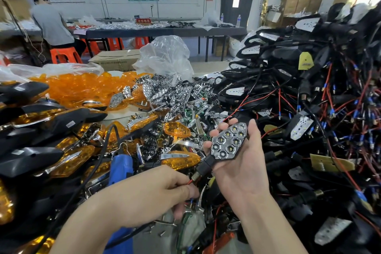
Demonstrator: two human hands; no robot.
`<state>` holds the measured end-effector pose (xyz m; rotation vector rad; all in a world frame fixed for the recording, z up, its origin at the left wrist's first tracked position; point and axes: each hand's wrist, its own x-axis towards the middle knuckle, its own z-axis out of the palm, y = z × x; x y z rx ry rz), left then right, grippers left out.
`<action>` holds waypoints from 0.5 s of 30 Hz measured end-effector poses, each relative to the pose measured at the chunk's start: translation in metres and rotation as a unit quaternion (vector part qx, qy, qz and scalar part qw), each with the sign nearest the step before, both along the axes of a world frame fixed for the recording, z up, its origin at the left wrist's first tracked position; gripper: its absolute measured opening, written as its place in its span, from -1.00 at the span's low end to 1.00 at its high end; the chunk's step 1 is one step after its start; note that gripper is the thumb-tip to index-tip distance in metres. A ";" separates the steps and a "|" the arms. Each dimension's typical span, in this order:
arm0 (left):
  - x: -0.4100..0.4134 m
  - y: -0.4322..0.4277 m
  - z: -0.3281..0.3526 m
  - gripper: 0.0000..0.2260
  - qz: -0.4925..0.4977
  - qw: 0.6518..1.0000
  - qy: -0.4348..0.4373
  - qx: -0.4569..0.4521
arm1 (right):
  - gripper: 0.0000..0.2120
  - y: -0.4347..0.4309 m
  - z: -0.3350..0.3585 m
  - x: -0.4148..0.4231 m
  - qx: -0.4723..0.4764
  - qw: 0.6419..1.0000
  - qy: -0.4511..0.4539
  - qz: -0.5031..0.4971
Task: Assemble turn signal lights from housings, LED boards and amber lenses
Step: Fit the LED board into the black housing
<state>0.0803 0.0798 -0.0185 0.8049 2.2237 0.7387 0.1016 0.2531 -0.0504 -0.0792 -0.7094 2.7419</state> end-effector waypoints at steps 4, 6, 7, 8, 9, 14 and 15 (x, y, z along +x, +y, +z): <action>-0.002 -0.001 0.000 -0.69 -0.004 1.000 0.008 0.002 | -0.69 0.000 -0.003 0.000 0.009 1.000 0.000 -0.001; -0.002 -0.002 0.000 -0.68 -0.004 1.000 0.013 -0.001 | -0.70 0.000 -0.003 0.000 0.009 1.000 0.006 0.000; -0.002 -0.003 0.000 -0.67 -0.003 1.000 0.012 -0.002 | -0.70 0.000 -0.003 0.000 0.009 1.000 0.008 0.001; -0.003 -0.003 -0.001 -0.67 -0.001 1.000 0.010 -0.003 | -0.71 0.000 -0.002 0.000 0.009 1.000 0.010 0.002; -0.003 -0.003 -0.001 -0.67 0.001 1.000 0.008 -0.002 | -0.71 0.000 -0.002 0.000 0.008 1.000 0.013 0.003; -0.004 -0.003 -0.003 -0.68 0.001 1.000 0.018 -0.007 | -0.71 0.001 -0.001 0.001 0.002 1.000 0.013 0.007; -0.004 -0.003 -0.003 -0.69 0.001 1.000 0.021 -0.008 | -0.71 0.001 -0.001 0.002 -0.002 1.000 0.012 0.006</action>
